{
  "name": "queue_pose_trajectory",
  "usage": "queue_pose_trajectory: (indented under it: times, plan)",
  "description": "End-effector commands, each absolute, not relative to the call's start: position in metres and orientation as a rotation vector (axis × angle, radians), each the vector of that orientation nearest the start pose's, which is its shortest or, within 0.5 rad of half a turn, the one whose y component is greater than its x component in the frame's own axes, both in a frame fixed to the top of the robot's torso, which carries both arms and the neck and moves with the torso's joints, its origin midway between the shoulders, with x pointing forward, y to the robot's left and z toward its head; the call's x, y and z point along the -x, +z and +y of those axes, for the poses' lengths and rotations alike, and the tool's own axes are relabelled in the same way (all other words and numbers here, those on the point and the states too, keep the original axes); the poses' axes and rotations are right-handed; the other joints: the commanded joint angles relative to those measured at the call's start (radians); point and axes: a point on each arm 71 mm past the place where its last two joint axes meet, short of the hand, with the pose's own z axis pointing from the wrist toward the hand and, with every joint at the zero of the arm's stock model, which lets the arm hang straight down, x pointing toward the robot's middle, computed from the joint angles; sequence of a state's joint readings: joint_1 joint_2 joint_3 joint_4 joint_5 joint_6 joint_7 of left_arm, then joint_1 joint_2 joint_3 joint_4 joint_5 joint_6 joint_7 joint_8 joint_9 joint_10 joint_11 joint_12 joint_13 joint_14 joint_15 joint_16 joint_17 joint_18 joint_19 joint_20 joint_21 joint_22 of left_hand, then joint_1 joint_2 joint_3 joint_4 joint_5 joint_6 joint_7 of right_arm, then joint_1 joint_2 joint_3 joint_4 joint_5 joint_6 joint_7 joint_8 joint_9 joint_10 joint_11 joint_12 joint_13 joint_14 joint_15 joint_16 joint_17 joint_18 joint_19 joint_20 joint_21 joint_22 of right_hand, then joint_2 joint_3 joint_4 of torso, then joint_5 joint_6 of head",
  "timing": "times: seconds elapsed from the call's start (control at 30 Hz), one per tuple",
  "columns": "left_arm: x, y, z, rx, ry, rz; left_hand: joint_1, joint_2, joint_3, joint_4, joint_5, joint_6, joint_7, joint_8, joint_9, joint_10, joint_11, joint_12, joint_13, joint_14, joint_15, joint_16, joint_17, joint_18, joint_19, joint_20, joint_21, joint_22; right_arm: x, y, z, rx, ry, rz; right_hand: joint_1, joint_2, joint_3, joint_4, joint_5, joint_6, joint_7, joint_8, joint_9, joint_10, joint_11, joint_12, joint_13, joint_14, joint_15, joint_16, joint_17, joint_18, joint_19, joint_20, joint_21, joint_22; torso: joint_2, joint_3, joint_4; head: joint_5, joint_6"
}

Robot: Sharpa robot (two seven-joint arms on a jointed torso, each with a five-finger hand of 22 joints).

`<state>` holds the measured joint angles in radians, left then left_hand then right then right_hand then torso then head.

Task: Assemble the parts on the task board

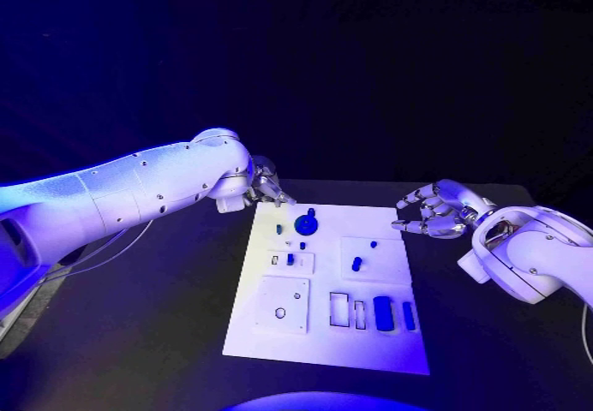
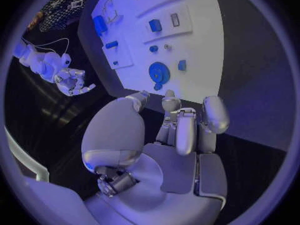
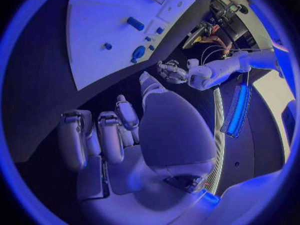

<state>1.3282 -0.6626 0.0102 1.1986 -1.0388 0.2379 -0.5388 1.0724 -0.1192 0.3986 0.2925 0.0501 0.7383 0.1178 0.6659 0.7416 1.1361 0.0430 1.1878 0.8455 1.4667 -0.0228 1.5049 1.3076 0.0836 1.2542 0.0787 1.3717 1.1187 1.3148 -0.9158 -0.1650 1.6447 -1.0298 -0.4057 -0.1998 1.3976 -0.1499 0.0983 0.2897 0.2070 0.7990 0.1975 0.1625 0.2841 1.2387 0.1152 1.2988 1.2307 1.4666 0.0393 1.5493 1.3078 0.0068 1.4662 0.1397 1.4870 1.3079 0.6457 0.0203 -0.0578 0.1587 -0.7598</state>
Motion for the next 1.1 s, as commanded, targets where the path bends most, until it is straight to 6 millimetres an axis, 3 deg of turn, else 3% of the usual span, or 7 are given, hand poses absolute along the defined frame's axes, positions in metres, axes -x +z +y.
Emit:
queue_pose_trajectory:
  times: [0.03,0.5,1.1]
  plan:
    - [-0.561,-0.17,0.222,0.261,-0.301,2.267,0.009,0.001,-0.007,-0.001,0.004,-0.005,0.002,-0.003,-0.001,-0.006,0.002,-0.001,0.001,0.053,0.005,-0.004,0.119,0.012,0.001,0.009,-0.004,0.002,-0.469,-0.174,-0.212,-0.256,0.749,1.778,-0.009,-0.002,-0.005,0.001,-0.006,0.005,0.002,0.005,-0.001,-0.004,0.0,-0.002,0.0,0.088,-0.001,-0.006,0.207,0.014,0.058,0.003,-0.004,0.23,0.0,-0.0001,-0.0002,-0.001,-0.002]
    - [-0.567,-0.202,0.223,0.278,-0.233,2.356,-0.001,0.004,-0.015,0.0,0.004,0.005,0.002,-0.007,-0.01,-0.009,0.003,-0.001,-0.003,0.054,0.007,-0.002,0.122,0.012,-0.001,0.011,-0.005,0.001,-0.468,-0.173,-0.211,-0.256,0.757,1.763,-0.008,0.0,-0.006,0.001,-0.004,0.005,0.002,0.006,-0.001,-0.006,0.0,-0.003,-0.002,0.088,-0.001,-0.007,0.204,0.015,0.056,0.002,-0.008,0.228,-0.001,-0.0001,0.0007,-0.001,-0.008]
    - [-0.564,-0.219,0.225,0.273,-0.219,2.444,-0.006,0.005,-0.019,-0.001,0.004,0.008,0.002,-0.01,-0.014,-0.01,0.003,0.001,-0.002,0.056,0.007,0.0,0.127,0.011,0.002,0.012,-0.004,0.005,-0.468,-0.172,-0.21,-0.255,0.762,1.759,-0.008,0.003,-0.006,0.001,-0.002,0.005,0.002,0.007,-0.001,-0.008,0.0,-0.004,-0.004,0.086,-0.001,-0.011,0.196,0.016,0.053,0.002,-0.015,0.226,-0.002,0.0006,0.0014,0.0,-0.011]
